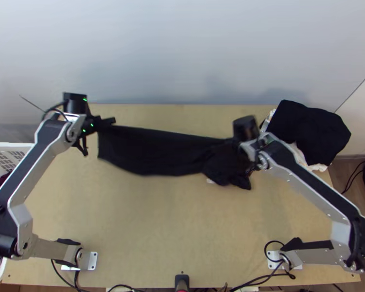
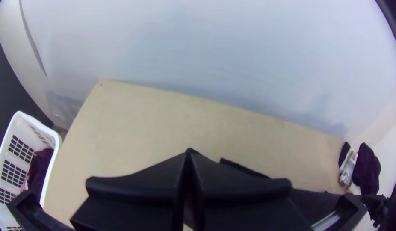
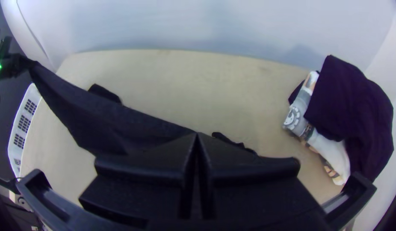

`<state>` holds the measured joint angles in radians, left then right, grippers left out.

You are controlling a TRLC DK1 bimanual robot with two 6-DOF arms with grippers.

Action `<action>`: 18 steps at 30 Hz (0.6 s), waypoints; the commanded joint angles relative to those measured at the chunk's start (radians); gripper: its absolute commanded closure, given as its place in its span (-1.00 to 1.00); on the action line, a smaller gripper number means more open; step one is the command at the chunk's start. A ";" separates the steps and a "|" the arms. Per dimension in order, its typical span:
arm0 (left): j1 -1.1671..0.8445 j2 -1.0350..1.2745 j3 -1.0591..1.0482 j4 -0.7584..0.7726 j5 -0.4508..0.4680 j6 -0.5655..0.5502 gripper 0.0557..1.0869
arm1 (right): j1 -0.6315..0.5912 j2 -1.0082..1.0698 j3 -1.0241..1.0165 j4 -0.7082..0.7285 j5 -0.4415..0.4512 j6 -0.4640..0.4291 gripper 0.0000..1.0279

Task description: Fold the t-shirt

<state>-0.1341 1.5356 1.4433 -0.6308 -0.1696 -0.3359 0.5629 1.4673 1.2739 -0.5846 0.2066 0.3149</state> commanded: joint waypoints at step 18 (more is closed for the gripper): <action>-0.240 -0.223 0.536 0.214 -0.407 0.356 0.92 | 0.040 -0.213 0.576 -0.034 0.343 -0.364 0.95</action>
<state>-0.2649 1.3876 1.9106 -0.5480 -0.4534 -0.1505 0.5282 1.3361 1.7660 -0.6830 0.3985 0.1299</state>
